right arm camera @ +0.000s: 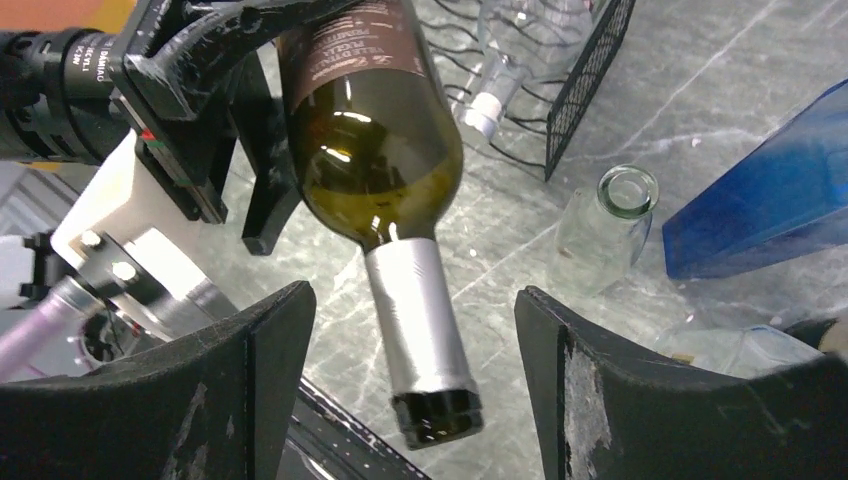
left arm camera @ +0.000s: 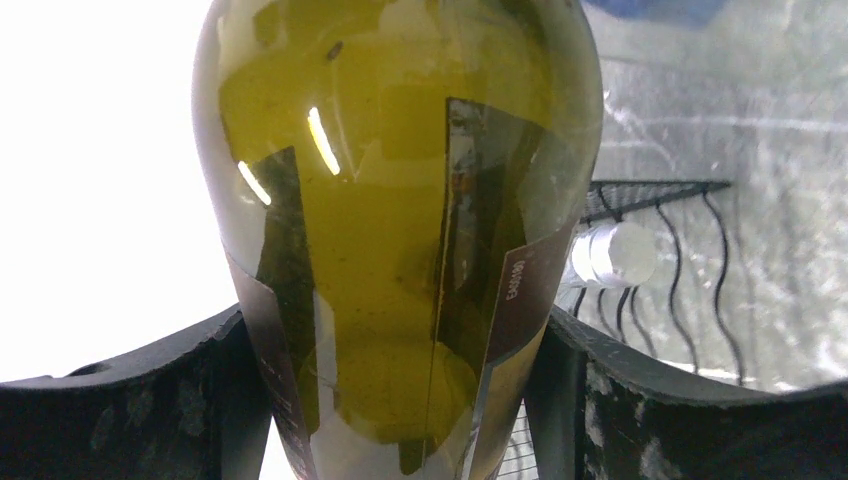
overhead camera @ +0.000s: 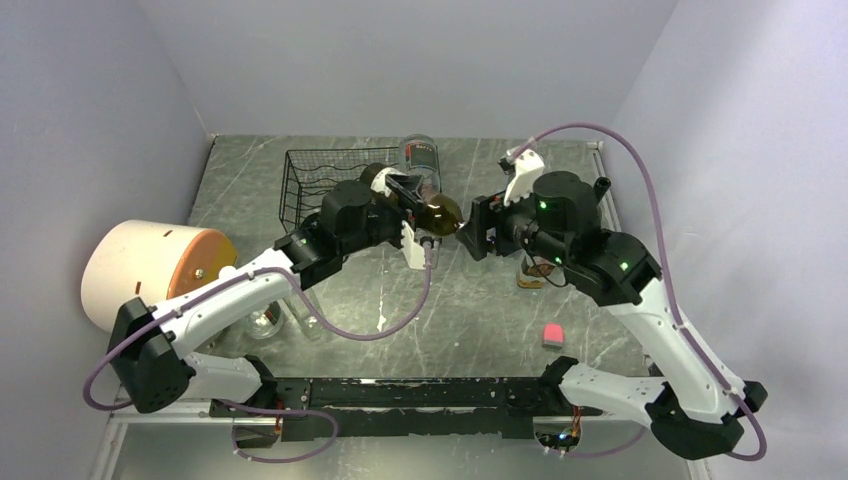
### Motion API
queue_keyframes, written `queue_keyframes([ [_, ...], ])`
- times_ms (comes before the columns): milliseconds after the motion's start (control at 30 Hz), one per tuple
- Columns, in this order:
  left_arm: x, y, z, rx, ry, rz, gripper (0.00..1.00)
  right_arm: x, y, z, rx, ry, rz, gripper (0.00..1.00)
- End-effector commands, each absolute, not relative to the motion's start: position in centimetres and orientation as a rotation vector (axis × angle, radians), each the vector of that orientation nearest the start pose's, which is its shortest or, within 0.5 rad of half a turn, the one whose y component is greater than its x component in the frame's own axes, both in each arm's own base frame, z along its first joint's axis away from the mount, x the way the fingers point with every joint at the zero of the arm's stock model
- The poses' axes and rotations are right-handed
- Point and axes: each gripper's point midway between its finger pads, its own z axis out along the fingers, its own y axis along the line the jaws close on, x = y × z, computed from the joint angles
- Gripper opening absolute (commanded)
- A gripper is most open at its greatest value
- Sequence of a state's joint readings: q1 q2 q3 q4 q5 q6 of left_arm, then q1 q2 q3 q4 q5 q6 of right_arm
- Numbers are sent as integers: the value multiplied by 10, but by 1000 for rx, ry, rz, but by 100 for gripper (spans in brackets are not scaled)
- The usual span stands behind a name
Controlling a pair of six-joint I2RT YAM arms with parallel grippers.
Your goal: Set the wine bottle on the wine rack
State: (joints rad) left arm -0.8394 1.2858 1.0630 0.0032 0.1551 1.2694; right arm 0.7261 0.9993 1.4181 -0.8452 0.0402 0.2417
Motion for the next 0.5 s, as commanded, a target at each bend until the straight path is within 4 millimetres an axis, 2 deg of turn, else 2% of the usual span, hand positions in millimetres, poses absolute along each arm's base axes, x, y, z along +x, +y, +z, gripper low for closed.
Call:
queue_keyframes([
  [0,314,-329,362,1590,523,400,7,213,195,336,-554,2039,535,76],
  [300,304,-334,376,1601,430,397,7,209,215,297,-674,2103,598,73],
  [333,302,-334,377,1601,422,393,7,209,216,295,-679,2106,604,70],
  [400,299,-336,378,1600,410,378,7,212,221,292,-668,2120,613,58],
  [467,298,-337,383,1591,399,365,7,212,229,292,-668,2125,657,53],
])
